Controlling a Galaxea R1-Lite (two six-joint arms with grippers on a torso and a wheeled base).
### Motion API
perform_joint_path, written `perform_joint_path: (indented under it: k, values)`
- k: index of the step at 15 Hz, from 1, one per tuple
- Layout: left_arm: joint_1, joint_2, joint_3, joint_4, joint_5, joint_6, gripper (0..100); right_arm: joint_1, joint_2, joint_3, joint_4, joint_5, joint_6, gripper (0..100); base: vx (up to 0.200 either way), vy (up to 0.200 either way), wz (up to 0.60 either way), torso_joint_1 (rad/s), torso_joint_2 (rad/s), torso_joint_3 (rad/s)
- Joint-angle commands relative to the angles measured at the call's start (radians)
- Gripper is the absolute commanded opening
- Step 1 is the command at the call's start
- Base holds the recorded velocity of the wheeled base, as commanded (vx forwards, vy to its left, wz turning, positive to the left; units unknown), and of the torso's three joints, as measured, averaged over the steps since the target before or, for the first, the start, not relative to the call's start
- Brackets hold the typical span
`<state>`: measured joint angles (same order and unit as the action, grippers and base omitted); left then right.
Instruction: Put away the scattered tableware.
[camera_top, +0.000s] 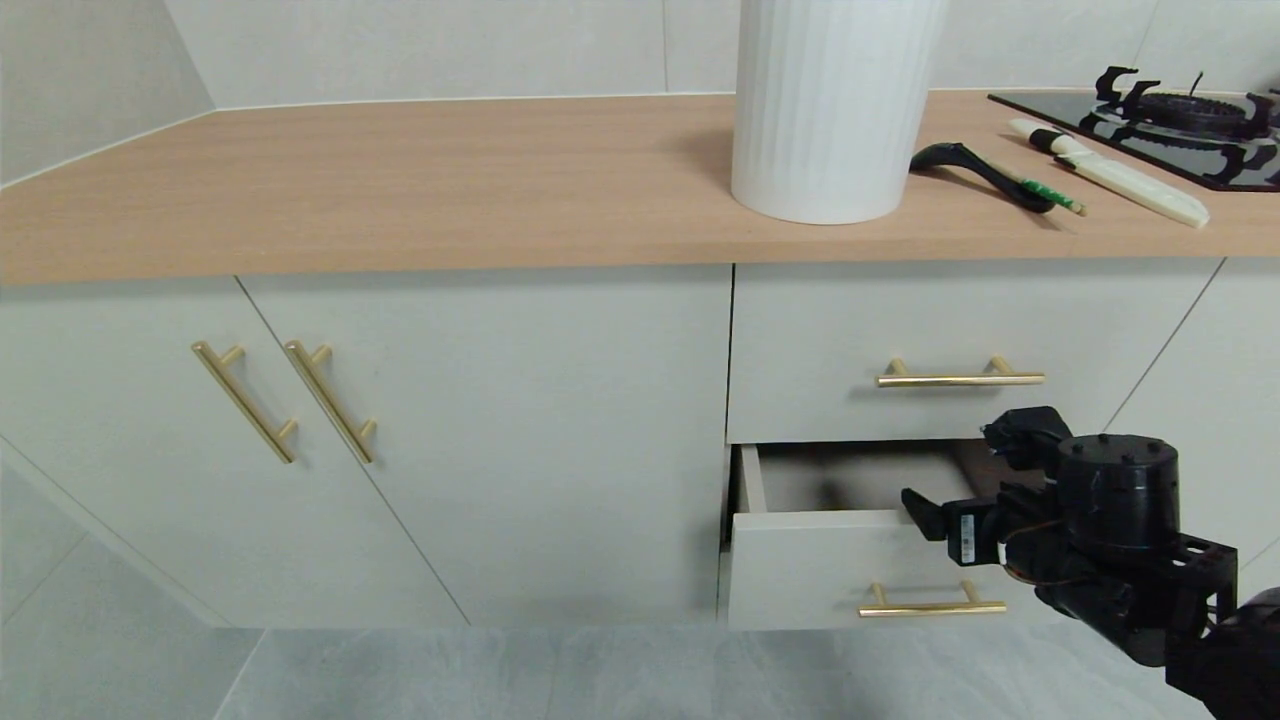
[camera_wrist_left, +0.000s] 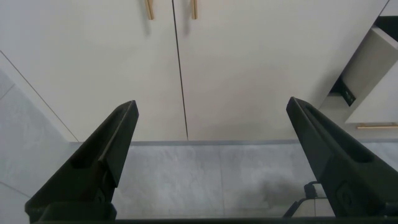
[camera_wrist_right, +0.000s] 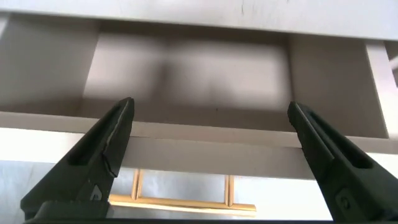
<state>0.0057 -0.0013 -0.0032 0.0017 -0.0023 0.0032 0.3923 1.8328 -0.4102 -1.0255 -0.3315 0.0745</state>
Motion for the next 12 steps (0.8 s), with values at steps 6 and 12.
perform_joint_path:
  k: [6,12]
  values:
    - [0.000,0.001,0.000,0.000,-0.001,0.000,100,0.000,-0.078,0.001,0.151,0.023,-0.021,100,0.000,0.000,0.00,0.000,0.00,0.000]
    - [0.000,0.001,0.000,0.000,-0.001,0.000,100,0.013,-0.237,-0.009,0.440,0.132,-0.076,100,0.000,0.000,0.00,0.000,0.00,0.000]
